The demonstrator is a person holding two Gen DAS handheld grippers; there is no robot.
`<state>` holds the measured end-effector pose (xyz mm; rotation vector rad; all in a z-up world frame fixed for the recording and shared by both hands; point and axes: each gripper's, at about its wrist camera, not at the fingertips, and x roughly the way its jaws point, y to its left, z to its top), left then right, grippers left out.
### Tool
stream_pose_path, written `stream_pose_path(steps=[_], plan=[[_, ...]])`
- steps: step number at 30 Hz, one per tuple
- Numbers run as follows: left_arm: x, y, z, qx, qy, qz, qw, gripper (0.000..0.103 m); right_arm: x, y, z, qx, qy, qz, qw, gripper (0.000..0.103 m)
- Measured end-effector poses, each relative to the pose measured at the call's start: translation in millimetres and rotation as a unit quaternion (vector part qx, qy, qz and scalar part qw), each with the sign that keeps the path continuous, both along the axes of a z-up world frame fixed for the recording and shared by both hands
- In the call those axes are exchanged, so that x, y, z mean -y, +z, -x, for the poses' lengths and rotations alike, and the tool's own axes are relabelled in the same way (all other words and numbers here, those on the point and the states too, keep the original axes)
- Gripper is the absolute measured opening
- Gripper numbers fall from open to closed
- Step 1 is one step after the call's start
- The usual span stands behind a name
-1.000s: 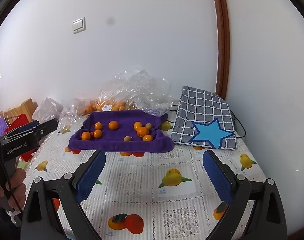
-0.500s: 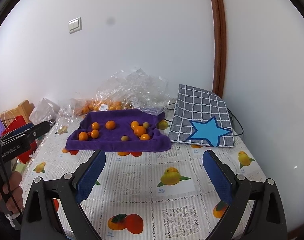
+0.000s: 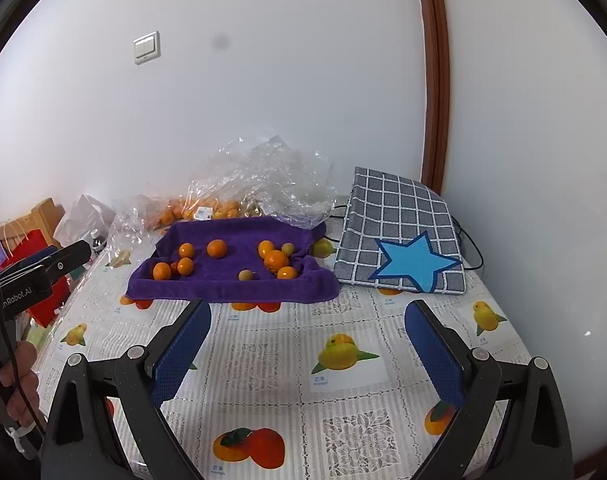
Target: Organize fruits
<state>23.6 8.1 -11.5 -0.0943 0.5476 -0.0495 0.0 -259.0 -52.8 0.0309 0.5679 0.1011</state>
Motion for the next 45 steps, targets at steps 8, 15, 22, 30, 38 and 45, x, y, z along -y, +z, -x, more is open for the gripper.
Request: stream_pose_path(steps=[8, 15, 22, 30, 38, 45], plan=[[0.2, 0.4, 0.1, 0.002, 0.001, -0.009, 1.0, 0.086, -3.0, 1.2, 1.0, 0.004, 0.005, -0.001, 1.0, 0.097], [-0.1, 0.3, -0.1, 0.002, 0.001, -0.013, 0.9999, 0.086, -3.6, 1.8, 2.4, 0.007, 0.007, 0.0, 1.0, 0.097], [0.4, 0.3, -1.9, -0.001, 0.001, -0.013, 0.9999, 0.086, -1.9, 1.7, 2.2, 0.006, 0.006, 0.0, 1.0, 0.097], [0.7, 0.0, -3.9, -0.003, 0.0, -0.013, 0.9999, 0.087, -2.7, 1.3, 1.0, 0.007, 0.009, 0.0, 1.0, 0.097], [0.3, 1.0, -5.3, -0.001, -0.002, -0.013, 0.9999, 0.087, -2.0, 1.2, 1.0, 0.008, 0.01, -0.001, 1.0, 0.097], [-2.0, 0.6, -5.6, -0.001, -0.001, -0.012, 0.9999, 0.087, -2.7, 2.4, 2.9, 0.012, 0.012, -0.002, 1.0, 0.097]])
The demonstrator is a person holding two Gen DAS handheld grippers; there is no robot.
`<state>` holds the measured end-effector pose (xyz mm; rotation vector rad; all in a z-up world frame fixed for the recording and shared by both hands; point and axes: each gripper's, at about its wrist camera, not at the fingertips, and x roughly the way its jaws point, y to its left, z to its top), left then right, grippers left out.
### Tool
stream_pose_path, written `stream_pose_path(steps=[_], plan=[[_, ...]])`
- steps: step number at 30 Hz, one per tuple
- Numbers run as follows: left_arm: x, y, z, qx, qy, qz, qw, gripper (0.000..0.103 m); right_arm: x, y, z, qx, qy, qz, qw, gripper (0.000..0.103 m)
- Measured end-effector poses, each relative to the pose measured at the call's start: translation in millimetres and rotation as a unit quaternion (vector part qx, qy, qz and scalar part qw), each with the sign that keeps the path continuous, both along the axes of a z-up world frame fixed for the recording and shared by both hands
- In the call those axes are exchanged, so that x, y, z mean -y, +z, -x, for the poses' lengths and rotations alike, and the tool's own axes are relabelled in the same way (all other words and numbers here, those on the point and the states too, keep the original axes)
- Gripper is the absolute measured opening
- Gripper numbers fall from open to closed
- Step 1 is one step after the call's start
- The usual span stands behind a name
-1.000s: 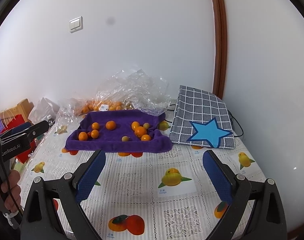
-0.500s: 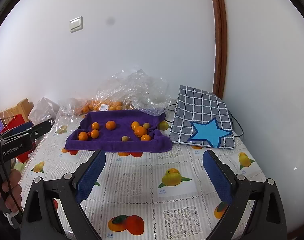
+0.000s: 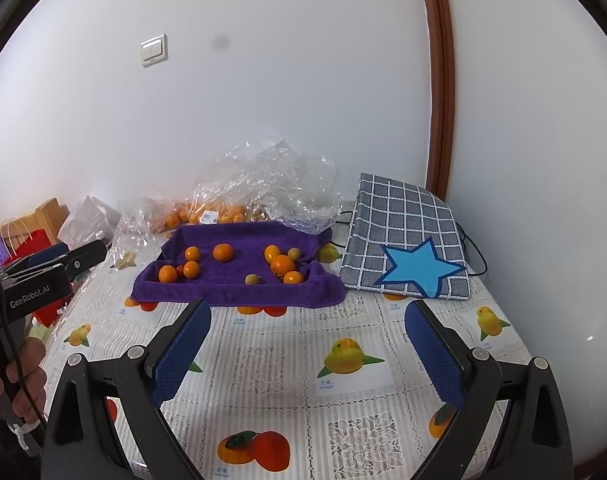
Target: Organize fruits
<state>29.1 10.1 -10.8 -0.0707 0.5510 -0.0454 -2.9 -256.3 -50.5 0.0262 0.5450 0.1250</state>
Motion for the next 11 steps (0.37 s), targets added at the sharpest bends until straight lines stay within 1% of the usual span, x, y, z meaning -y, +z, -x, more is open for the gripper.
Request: stream_pose_path(steps=[8, 11], plan=[[-4.5, -2.8, -2.7, -0.003, 0.005, -0.004, 1.0, 0.087, -2.7, 1.9, -1.3, 0.0, 0.012, -0.011, 1.0, 0.097], [-5.8, -5.6, -6.3, -0.002, 0.002, -0.005, 1.0, 0.089, -5.8, 1.5, -4.6, -0.001, 0.016, -0.011, 1.0, 0.097]])
